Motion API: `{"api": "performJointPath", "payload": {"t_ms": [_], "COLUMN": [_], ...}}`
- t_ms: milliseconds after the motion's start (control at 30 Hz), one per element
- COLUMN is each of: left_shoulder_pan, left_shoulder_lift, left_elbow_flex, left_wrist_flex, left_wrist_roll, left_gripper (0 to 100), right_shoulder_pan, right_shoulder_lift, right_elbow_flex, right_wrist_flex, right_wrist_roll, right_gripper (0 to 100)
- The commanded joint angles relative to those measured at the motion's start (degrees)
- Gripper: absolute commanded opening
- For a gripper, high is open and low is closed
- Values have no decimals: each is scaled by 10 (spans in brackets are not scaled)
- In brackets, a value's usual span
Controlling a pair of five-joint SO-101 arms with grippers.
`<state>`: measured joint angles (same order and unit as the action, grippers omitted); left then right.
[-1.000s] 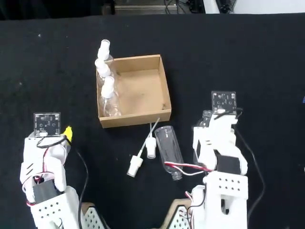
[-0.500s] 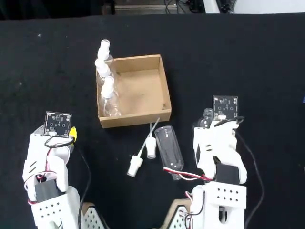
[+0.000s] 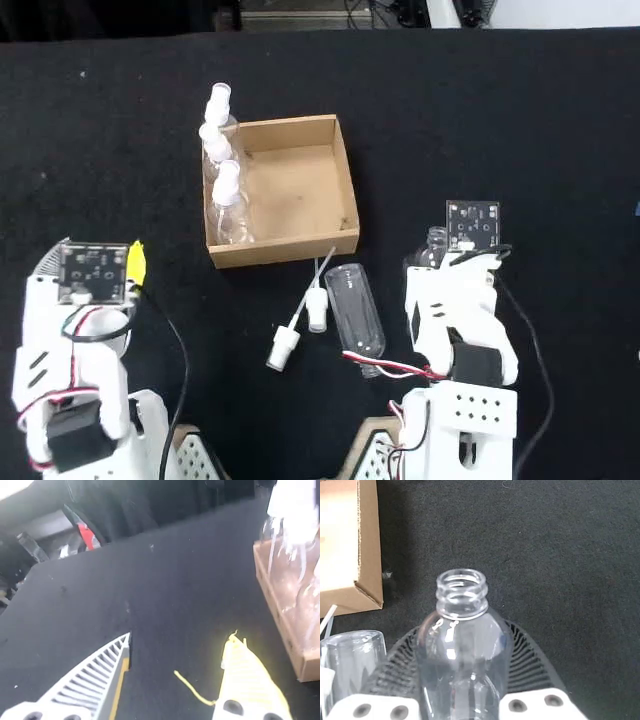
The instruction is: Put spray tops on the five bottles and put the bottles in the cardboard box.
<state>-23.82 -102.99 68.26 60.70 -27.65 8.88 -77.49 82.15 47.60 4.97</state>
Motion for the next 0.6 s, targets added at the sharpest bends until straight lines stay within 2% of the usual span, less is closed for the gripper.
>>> {"api": "performJointPath", "payload": {"t_ms": [0, 133, 333, 400, 567], "left_shoulder_pan": [7, 22, 140, 192, 321], "left_shoulder_lift": [98, 258, 383, 382, 363], "left_elbow_flex": [-138, -240, -378, -412, -442], "left_wrist_flex": [51, 146, 356, 387, 393], "left_wrist_roll": [38, 40, 40, 40, 43], "left_gripper": [275, 277, 278, 278, 278], "right_shoulder_pan": [-9, -7, -6, -6, 8], "right_shoulder_lift": [-16, -17, -17, -17, -17], "right_elbow_flex": [-4, -4, -5, -5, -8], "right_wrist_flex": [-10, -10, -11, -11, -10], "right_wrist_roll": [-4, -4, -4, -4, -3], "right_gripper": [11, 11, 11, 11, 11]}}
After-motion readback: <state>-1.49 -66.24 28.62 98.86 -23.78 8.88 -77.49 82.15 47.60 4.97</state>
